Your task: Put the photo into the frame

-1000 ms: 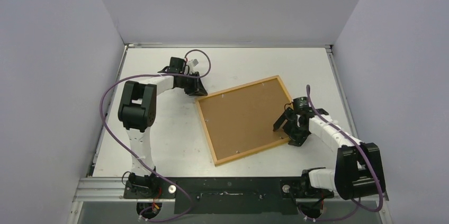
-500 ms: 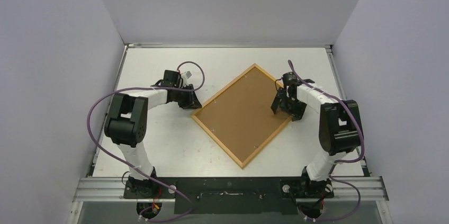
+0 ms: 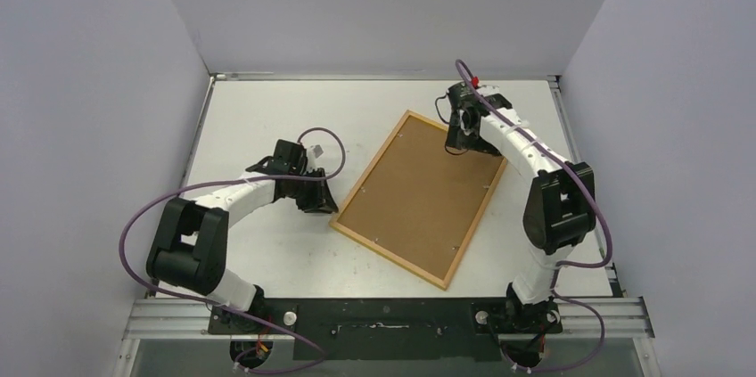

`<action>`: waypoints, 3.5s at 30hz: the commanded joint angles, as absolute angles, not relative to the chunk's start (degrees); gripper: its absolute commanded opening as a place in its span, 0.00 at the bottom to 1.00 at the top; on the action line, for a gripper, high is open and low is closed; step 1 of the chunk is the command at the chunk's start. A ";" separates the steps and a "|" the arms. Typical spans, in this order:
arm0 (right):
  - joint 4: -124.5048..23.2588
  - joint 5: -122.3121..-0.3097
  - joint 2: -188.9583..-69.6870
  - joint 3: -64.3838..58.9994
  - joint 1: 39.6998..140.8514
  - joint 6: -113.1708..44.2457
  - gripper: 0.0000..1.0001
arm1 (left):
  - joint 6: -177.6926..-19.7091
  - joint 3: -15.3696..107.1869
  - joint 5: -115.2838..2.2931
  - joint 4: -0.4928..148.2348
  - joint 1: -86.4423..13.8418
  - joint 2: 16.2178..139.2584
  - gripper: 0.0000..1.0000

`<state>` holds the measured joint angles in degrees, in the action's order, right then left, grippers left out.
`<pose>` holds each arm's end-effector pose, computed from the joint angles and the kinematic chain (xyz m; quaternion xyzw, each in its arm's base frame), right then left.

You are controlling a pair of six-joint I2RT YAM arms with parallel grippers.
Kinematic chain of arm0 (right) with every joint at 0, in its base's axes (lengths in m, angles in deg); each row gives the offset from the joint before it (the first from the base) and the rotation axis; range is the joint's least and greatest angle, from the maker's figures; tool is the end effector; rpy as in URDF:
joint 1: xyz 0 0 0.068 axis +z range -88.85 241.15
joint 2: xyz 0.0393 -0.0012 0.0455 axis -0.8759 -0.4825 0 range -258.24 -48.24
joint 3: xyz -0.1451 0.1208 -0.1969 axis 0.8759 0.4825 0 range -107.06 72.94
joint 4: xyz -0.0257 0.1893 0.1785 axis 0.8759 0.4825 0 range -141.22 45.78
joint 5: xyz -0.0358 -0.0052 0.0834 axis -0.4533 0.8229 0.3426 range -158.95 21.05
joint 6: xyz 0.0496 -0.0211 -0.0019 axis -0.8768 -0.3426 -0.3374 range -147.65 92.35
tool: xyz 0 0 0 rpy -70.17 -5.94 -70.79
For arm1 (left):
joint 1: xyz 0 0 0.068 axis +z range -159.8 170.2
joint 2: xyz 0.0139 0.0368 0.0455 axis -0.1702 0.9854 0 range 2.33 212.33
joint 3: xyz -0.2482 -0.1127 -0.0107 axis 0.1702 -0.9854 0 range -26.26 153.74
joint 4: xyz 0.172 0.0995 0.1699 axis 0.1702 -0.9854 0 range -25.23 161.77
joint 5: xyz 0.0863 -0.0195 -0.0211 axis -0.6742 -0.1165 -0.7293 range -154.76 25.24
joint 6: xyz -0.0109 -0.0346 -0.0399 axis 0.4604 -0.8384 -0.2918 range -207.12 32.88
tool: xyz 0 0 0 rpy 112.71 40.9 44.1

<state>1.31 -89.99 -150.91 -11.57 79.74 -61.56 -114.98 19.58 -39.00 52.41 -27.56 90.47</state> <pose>0.3499 0.1042 0.2505 0.1595 0.9565 -0.0885 0.2276 0.2652 -0.1013 0.1634 -0.0288 0.9463 -0.2917 0.1362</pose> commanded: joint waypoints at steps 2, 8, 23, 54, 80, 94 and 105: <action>7.63 -90.61 -155.43 -23.27 85.82 -62.40 0.87 | -114.17 23.77 -43.95 43.76 -25.84 85.07 0.23; 5.62 -78.62 -162.11 -32.56 93.26 -75.97 0.71 | -116.21 22.84 -50.45 44.20 -24.38 78.38 0.37; 6.35 -79.06 -179.73 -49.19 102.09 -88.13 0.59 | -120.51 17.29 -52.75 45.84 -20.76 71.47 0.55; 14.05 -83.83 -192.95 -60.98 104.90 -86.89 0.33 | -115.50 19.84 -53.43 36.54 -20.61 71.17 0.58; 7.41 -79.17 -180.15 -58.25 104.13 -84.73 0.00 | -113.39 21.37 -32.96 46.69 -20.70 74.72 0.84; 2.38 -75.44 -170.85 -51.79 103.37 -85.39 0.00 | -117.44 26.15 -25.68 50.59 -20.09 82.62 0.76; -1.71 -72.99 -168.64 -49.91 102.35 -86.35 0.00 | -121.44 27.23 -16.68 53.94 -19.83 86.71 0.53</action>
